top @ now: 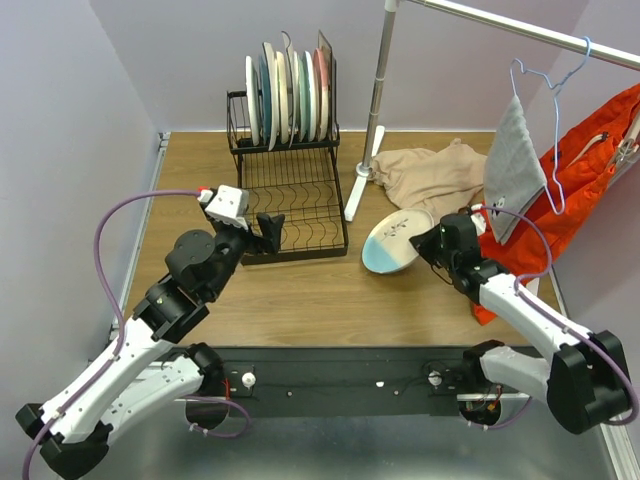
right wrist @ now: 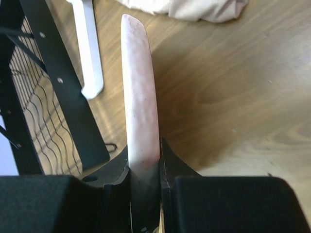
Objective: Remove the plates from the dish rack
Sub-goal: Place the plate at the center of the board.
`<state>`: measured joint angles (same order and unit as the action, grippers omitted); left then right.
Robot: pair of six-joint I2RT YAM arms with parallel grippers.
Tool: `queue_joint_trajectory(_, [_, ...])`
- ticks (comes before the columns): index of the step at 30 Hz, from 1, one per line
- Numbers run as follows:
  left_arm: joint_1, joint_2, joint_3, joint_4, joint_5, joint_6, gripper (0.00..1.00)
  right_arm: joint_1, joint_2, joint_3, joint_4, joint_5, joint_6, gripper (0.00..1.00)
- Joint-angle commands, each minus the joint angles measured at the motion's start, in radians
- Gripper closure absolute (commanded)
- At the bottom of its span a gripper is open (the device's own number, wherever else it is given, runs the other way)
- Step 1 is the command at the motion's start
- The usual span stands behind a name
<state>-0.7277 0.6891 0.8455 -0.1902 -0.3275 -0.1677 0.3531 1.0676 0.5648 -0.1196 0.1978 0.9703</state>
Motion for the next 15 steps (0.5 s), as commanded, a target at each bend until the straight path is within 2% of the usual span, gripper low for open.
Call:
queue_joint_trajectory(1, [0.005,-0.057,-0.022,0.029,0.010,0.013,0.13,-0.017,0.063,-0.039,0.078,0.068,0.051,0.79])
queue_joint_trajectory(2, [0.004,-0.060,-0.023,0.032,0.005,0.014,0.13,-0.017,0.071,-0.048,0.077,0.069,0.057,0.74])
queue_joint_trajectory(8, [0.005,-0.063,-0.020,0.029,-0.047,0.016,0.13,-0.017,0.055,-0.121,0.078,0.072,0.084,0.59])
queue_joint_trajectory(15, [0.004,-0.066,-0.022,0.026,-0.048,0.013,0.13,-0.019,0.026,-0.197,0.078,0.058,0.099,0.54])
